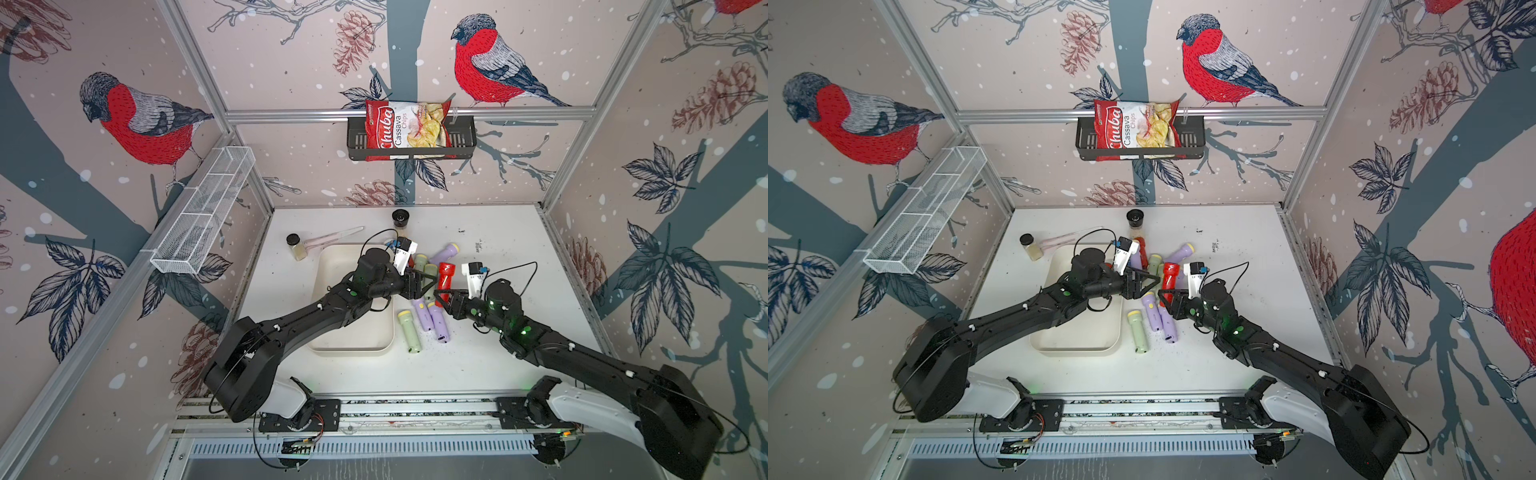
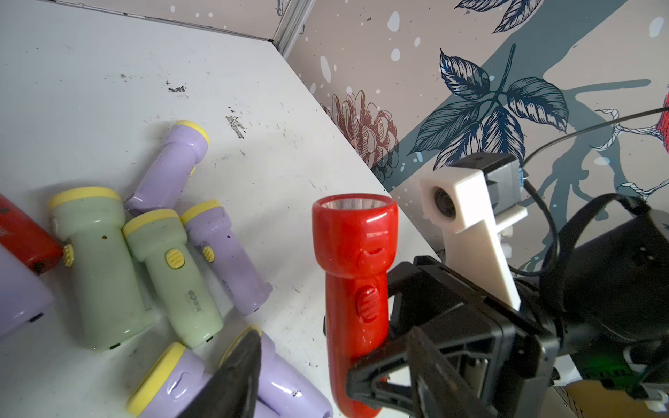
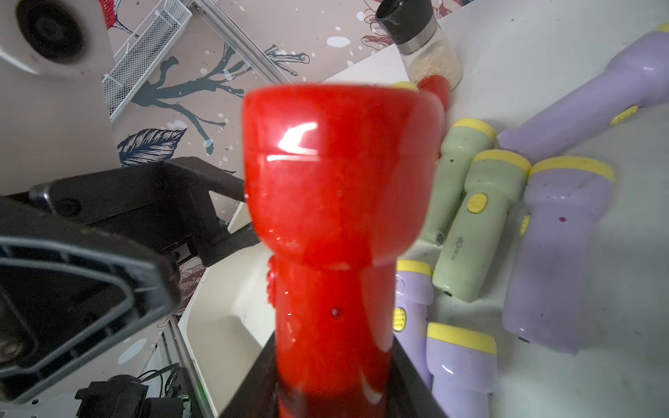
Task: Put the flashlights into the storage boxes
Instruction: Pick up the flashlight from the center of the board.
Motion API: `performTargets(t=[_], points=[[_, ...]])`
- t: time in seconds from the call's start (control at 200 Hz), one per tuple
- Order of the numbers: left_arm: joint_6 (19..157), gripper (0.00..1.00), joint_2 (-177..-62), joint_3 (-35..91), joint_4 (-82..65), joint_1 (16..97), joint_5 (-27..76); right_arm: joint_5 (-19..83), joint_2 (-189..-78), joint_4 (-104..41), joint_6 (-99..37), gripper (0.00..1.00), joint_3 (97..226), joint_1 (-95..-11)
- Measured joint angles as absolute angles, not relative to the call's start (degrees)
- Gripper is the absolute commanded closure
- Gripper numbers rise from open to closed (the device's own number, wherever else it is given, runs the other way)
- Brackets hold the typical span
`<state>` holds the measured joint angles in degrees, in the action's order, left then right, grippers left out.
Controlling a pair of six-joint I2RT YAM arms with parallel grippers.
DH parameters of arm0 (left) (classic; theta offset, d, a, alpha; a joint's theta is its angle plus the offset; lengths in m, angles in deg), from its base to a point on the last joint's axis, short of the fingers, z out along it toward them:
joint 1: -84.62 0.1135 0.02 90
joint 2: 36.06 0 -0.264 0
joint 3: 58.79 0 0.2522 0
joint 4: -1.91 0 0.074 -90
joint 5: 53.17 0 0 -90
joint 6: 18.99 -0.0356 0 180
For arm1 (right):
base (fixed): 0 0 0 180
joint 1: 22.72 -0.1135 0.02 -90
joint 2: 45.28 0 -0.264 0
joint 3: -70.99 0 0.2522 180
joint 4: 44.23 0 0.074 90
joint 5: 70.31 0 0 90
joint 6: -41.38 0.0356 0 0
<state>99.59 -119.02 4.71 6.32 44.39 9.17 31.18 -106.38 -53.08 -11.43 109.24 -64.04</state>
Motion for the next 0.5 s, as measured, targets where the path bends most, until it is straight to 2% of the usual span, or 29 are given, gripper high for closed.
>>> performTargets(t=[0.205,0.5], points=[[99.7,0.38,-121.1,5.9,6.5,43.1,9.9,29.6,-107.1,-53.0,-12.8,0.69,110.7,-65.7],[101.2,0.44,-123.4,8.1,7.1,41.3,13.0,23.9,-108.7,-49.3,-16.2,0.68,114.4,-69.7]])
